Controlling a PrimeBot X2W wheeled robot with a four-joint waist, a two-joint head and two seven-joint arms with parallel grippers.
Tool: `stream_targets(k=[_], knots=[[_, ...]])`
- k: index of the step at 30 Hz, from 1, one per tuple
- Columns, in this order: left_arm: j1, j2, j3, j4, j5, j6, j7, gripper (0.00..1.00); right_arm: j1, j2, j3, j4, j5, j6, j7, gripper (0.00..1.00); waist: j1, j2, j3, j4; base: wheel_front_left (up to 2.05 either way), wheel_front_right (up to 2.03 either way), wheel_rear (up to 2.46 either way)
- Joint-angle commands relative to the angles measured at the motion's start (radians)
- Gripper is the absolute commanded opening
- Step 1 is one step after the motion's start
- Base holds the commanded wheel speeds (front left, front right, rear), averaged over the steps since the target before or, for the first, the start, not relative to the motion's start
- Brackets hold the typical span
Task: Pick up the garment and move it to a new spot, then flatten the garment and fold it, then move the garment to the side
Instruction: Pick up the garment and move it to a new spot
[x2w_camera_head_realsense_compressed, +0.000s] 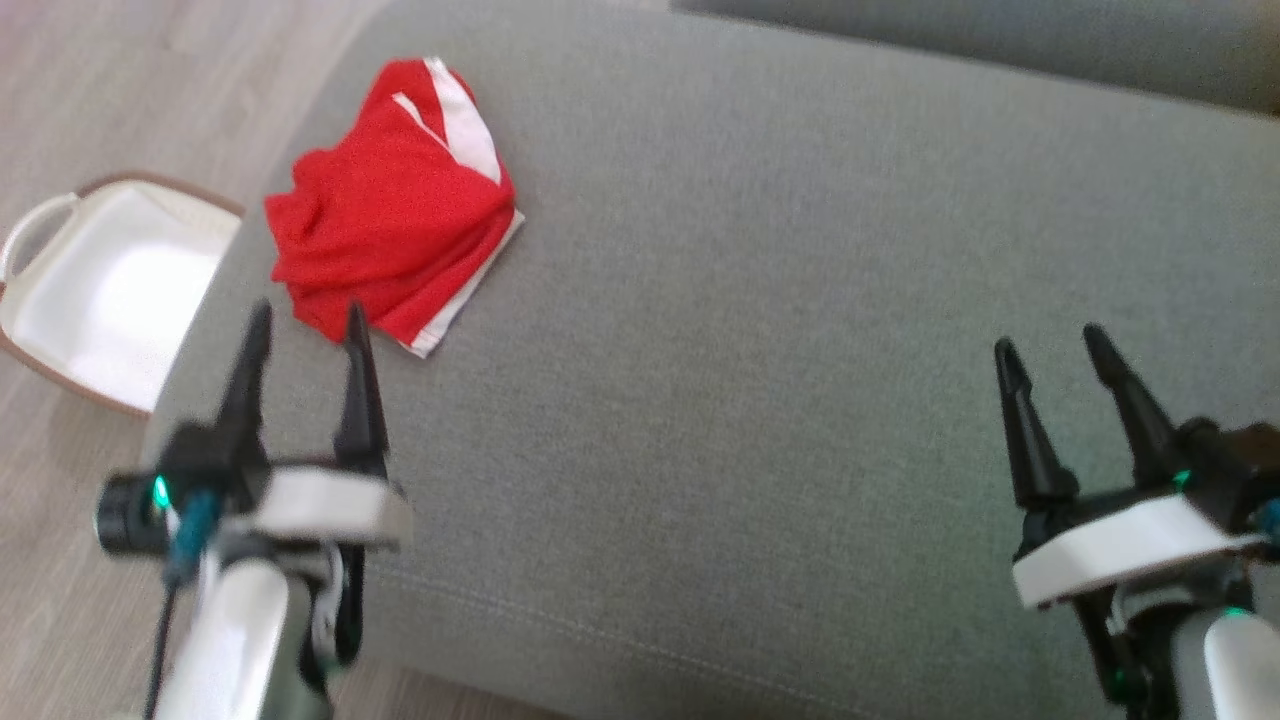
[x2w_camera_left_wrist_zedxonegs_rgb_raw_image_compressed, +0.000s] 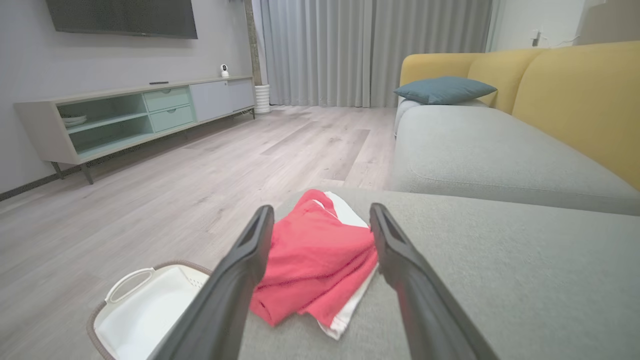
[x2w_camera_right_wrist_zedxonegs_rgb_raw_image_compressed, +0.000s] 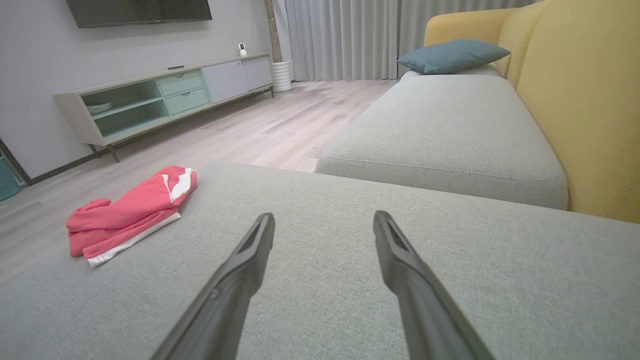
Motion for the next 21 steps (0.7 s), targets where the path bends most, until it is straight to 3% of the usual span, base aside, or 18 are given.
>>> stream_targets(k=[1,5,10,21], knots=[[-0.077,0.009,0.048,-0.017,0.000,-0.007,-0.012,1.00,-0.046,-0.025,0.018,-0.046,-0.003,0.003,0.005,1.00,0.0000,-0.0001,0.055,-0.014,0.00,0.00,0.00],[-0.186,0.003,0.068,0.099,-0.022,-0.035,-0.012,1.00,-0.080,-0.052,0.022,-0.066,0.003,0.003,0.024,1.00,0.0000,-0.0001,0.140,-0.038,0.00,0.00,0.00],[-0.336,0.017,0.085,0.341,-0.064,-0.092,0.006,1.00,-0.122,-0.080,0.025,-0.084,0.011,0.003,0.038,1.00,0.0000,-0.0001,0.234,-0.075,0.00,0.00,0.00],[-0.592,0.060,0.113,0.811,-0.143,-0.171,0.190,1.00,-0.155,-0.099,0.019,-0.070,0.028,0.003,0.027,1.00,0.0000,-0.0001,0.302,-0.108,0.00,0.00,0.00]])
